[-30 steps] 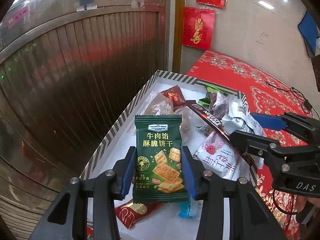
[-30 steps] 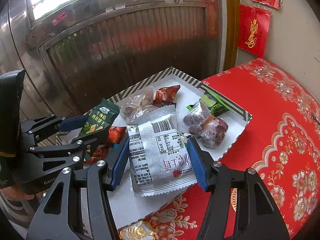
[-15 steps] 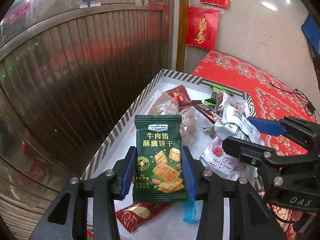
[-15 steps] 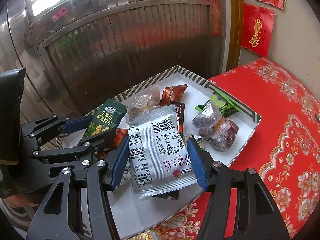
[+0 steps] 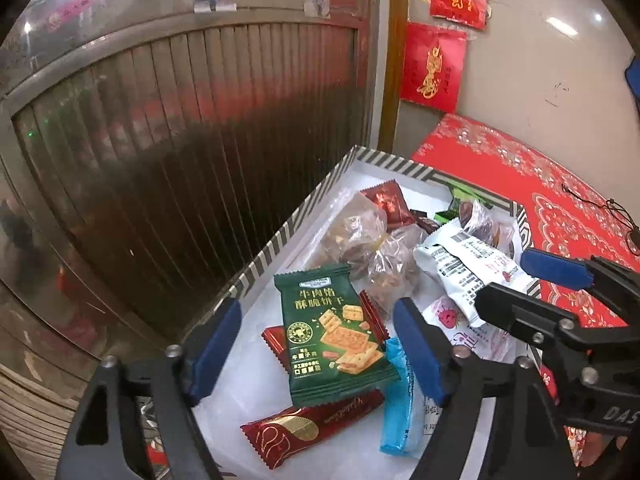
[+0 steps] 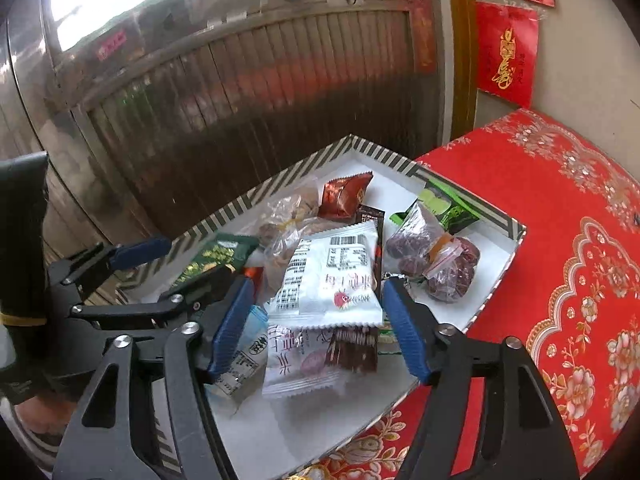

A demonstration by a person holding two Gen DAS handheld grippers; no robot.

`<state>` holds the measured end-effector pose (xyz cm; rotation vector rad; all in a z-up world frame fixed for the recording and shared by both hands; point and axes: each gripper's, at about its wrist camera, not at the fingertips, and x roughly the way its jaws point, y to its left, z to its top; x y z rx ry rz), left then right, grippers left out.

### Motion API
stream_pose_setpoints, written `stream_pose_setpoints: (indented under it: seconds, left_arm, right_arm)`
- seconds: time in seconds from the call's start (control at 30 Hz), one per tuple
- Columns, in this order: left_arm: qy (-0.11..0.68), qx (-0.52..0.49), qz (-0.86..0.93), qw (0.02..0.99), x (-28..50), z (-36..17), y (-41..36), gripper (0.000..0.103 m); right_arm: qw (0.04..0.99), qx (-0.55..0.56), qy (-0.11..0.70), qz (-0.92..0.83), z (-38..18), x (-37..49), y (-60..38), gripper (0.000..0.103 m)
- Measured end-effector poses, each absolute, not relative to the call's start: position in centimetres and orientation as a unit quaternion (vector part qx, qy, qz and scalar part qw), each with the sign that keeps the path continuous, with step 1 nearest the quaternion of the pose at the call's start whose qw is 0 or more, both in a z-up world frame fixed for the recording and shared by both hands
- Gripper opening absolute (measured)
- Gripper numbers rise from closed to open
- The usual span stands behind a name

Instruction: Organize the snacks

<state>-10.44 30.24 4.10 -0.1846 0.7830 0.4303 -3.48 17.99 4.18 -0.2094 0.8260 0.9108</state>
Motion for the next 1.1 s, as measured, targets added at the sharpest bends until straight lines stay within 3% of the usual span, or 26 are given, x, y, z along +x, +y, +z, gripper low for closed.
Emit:
stream_pose_setpoints:
  seconds: [0.53, 1.1]
  left_arm:
    - [0.310, -0.050, 0.235, 0.920, -12.7, 5.0, 26.2, 0.103]
    - [0.292, -0.053, 0.239, 0.925, -15.2, 6.0, 25.4, 0.103]
  right_arm:
    - [0.867, -0.074, 0.336, 0.361, 5.1, -6.7, 12.4, 0.071]
    - [0.889, -0.082, 0.308, 0.330, 5.3, -9.1, 11.2, 0.071]
